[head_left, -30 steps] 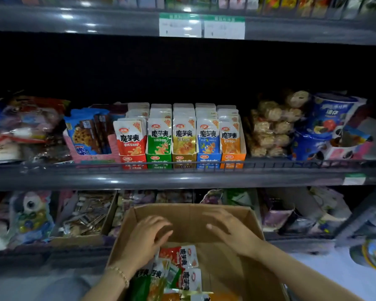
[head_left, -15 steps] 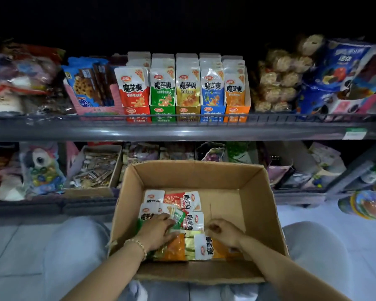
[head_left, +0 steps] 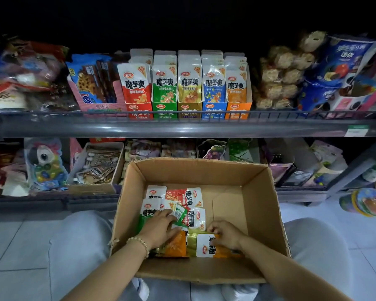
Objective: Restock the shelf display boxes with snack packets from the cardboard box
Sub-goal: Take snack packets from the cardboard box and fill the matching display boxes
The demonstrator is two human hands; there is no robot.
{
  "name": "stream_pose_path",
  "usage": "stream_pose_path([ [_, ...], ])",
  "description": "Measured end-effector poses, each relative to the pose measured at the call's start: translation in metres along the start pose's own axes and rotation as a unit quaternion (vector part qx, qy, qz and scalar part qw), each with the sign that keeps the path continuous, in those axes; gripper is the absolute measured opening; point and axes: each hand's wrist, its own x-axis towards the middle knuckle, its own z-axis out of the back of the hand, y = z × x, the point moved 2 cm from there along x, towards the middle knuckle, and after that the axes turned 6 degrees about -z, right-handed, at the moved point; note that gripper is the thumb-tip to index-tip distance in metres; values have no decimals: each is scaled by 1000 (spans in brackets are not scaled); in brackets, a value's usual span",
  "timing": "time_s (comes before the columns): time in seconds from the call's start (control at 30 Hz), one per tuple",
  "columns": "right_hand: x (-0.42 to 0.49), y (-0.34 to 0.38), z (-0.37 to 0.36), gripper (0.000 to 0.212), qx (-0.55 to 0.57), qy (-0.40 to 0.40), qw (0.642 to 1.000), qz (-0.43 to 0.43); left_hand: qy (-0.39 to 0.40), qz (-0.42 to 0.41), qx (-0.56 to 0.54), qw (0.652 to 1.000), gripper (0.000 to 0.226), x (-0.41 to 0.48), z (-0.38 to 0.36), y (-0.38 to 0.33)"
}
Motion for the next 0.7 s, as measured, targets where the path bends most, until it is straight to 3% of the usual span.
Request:
stream_pose_path([
  [0.13, 4, 14, 20, 13, 68, -81, 993, 60, -81, 10, -88, 993, 56, 2, 12, 0],
  [0.33, -1, 35, 59, 8, 136, -172, 967, 126, -202, 32, -222, 953, 58, 4, 42, -4],
  [0.5, -15, 57, 84, 14, 255, -195, 933, 164, -172, 73, -298, 936, 93, 6, 48, -7],
  [0.6, -20, 68, 88, 16, 383, -180, 895, 140, -143, 92, -414, 894, 116, 9, 60, -14],
  [0.63, -22, 74, 88, 18, 425, -167, 880, 131, -120, 92, -438, 886, 112, 10, 65, -18],
  [0.7, -23, 86, 86, 20, 491, -138, 852, 122, -78, 78, -483, 869, 80, 13, 74, -29],
])
